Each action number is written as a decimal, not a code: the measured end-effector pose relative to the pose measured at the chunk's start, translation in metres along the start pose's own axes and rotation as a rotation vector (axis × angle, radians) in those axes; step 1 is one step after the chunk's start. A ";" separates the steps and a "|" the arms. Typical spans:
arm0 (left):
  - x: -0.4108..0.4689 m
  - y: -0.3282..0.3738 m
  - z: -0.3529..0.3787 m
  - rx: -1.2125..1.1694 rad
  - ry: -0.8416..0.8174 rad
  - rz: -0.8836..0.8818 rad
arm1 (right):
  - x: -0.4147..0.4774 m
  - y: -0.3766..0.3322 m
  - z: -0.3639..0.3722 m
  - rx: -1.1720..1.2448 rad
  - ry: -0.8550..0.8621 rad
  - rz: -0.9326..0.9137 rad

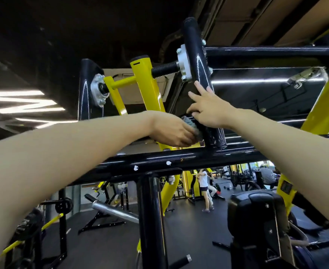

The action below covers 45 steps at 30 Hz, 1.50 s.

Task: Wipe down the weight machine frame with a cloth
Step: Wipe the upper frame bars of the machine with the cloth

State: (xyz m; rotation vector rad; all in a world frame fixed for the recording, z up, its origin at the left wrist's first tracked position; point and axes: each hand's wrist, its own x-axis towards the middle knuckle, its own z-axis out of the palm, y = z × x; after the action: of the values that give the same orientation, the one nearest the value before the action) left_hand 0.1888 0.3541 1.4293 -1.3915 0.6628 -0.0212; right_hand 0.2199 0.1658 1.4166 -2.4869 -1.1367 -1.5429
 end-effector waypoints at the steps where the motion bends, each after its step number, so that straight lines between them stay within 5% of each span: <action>1: -0.002 -0.002 -0.011 -0.037 0.060 -0.122 | 0.000 -0.002 0.000 -0.027 -0.015 0.009; 2: -0.014 0.011 -0.018 0.042 -0.055 -0.115 | 0.001 0.001 0.002 -0.036 -0.012 0.006; 4: -0.034 0.013 -0.023 0.333 -0.029 -0.114 | 0.001 -0.001 -0.002 -0.024 -0.052 0.020; 5: -0.036 0.014 -0.012 0.479 0.131 -0.134 | 0.001 -0.003 -0.004 -0.012 -0.069 0.025; 6: -0.050 0.023 -0.011 0.389 -0.058 -0.218 | 0.003 -0.004 -0.004 0.009 -0.061 0.028; 9: -0.058 0.017 0.009 0.400 0.121 -0.160 | 0.005 -0.008 -0.003 0.027 -0.060 0.088; 13: -0.031 0.009 -0.002 0.419 0.134 0.025 | 0.013 -0.032 -0.002 0.119 -0.038 0.124; 18: -0.034 0.012 0.011 0.251 0.287 -0.033 | 0.036 -0.083 0.000 0.333 -0.082 0.075; 24: -0.056 0.034 0.034 -0.063 -0.161 -0.279 | 0.048 -0.122 0.000 0.444 -0.117 0.086; 32: -0.116 0.052 0.041 -0.652 -0.382 -0.812 | 0.059 -0.134 0.005 0.457 -0.121 0.176; 35: -0.136 0.058 0.041 -0.687 -0.361 -0.835 | 0.063 -0.140 0.003 0.448 -0.130 0.190; 38: -0.145 0.056 0.040 -0.658 -0.515 -0.909 | 0.062 -0.151 -0.001 0.394 -0.152 0.196; 41: -0.173 0.052 0.039 -0.568 -0.359 -0.988 | 0.057 -0.153 0.002 0.359 -0.218 0.177; 45: -0.201 0.054 0.043 -0.786 -0.111 -1.072 | 0.054 -0.146 0.003 0.555 -0.196 0.194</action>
State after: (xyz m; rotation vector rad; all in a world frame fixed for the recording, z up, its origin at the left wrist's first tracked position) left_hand 0.0234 0.4828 1.4654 -2.3501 -0.2871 -0.5778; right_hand 0.1519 0.3053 1.4054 -2.3012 -1.1102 -0.8053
